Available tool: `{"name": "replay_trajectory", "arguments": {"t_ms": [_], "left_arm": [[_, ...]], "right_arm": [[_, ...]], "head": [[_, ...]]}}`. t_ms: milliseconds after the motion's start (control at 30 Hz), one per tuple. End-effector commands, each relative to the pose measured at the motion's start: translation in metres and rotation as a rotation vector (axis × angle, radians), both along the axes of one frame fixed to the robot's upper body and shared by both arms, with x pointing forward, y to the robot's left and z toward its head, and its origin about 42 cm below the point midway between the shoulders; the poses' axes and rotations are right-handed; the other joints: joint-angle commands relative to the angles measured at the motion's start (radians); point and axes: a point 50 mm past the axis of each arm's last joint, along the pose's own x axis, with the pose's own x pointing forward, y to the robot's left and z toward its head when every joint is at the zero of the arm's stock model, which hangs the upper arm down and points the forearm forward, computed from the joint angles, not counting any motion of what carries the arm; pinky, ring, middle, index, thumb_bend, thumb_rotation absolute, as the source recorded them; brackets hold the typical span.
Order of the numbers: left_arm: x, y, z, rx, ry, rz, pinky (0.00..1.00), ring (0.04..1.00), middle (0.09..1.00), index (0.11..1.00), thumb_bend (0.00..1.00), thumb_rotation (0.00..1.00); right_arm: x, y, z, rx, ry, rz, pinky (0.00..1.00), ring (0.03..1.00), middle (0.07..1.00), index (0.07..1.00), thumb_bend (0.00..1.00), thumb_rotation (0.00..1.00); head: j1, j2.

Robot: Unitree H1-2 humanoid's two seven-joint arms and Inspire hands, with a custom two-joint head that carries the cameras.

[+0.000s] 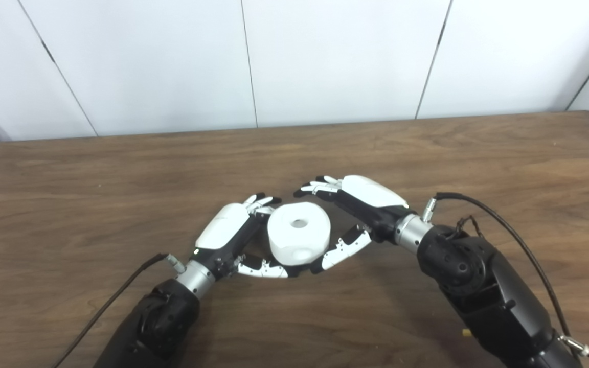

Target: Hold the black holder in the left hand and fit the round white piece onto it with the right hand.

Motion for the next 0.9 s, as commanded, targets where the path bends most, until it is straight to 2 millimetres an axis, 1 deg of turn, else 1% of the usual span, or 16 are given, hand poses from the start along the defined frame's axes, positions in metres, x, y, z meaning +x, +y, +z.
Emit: {"name": "replay_trajectory", "arguments": {"t_ms": [0,100,233,300,433,500,633,667,733,767,833,867], "left_arm": [[0.002,0.0,0.007,0.022,-0.025,-0.022,1.0,0.918,0.707,0.481,0.52,0.05],[0.002,0.001,0.007,0.026,-0.025,-0.02,1.0,0.919,0.708,0.481,0.52,0.05],[0.004,0.003,0.007,0.03,-0.024,-0.018,1.0,0.919,0.709,0.481,0.52,0.06],[0.004,0.004,0.007,0.031,-0.027,-0.016,1.0,0.917,0.709,0.481,0.52,0.06],[0.004,0.006,0.007,0.031,-0.027,-0.011,1.0,0.915,0.705,0.481,0.52,0.05],[0.004,0.007,0.008,0.034,-0.025,-0.007,1.0,0.915,0.705,0.481,0.52,0.06],[0.003,0.01,0.01,0.037,-0.022,-0.006,1.0,0.915,0.704,0.481,0.52,0.05],[0.004,0.011,0.01,0.041,-0.023,-0.007,1.0,0.916,0.705,0.481,0.52,0.05],[0.004,0.013,0.01,0.046,-0.022,-0.007,1.0,0.915,0.706,0.482,0.52,0.05],[0.004,0.014,0.01,0.049,-0.021,-0.007,1.0,0.915,0.706,0.481,0.52,0.05],[0.004,0.015,0.01,0.052,-0.018,-0.006,1.0,0.915,0.707,0.482,0.52,0.05],[0.004,0.016,0.01,0.053,-0.016,-0.006,1.0,0.915,0.707,0.482,0.52,0.05]], "right_arm": [[0.002,0.002,0.021,0.029,-0.082,0.01,1.0,1.0,0.945,0.875,0.98,0.45],[0.004,0.0,0.023,0.04,-0.086,0.005,1.0,1.0,0.943,0.867,0.98,0.42],[0.006,-0.003,0.025,0.045,-0.091,-0.01,1.0,1.0,0.95,0.864,0.97,0.42],[0.006,-0.008,0.025,0.036,-0.092,-0.024,1.0,1.0,0.953,0.866,0.95,0.43],[0.006,-0.023,0.02,0.036,-0.092,-0.051,1.0,1.0,0.947,0.871,0.93,0.43],[0.004,-0.029,0.017,0.044,-0.09,-0.067,1.0,1.0,0.944,0.869,0.91,0.39],[-0.002,-0.051,0.012,0.093,-0.067,-0.129,1.0,1.0,0.947,0.869,0.87,0.33],[-0.004,-0.056,0.01,0.105,-0.062,-0.152,0.97,1.0,0.944,0.868,0.85,0.33],[-0.006,-0.065,0.006,0.128,-0.057,-0.184,0.95,1.0,0.941,0.87,0.82,0.34],[-0.007,-0.07,0.003,0.142,-0.053,-0.199,0.95,1.0,0.941,0.874,0.8,0.37],[-0.009,-0.077,-0.002,0.164,-0.047,-0.22,0.94,1.0,0.944,0.879,0.77,0.43],[-0.01,-0.081,-0.004,0.18,-0.039,-0.232,0.93,1.0,0.949,0.885,0.75,0.48]], "head": [[0.001,0.001],[-0.003,-0.002],[-0.004,-0.007],[-0.006,-0.01],[-0.006,-0.014],[-0.006,-0.015],[-0.004,-0.014],[-0.004,-0.015],[-0.005,-0.017],[-0.006,-0.016],[-0.01,-0.018],[-0.012,-0.018]]}}
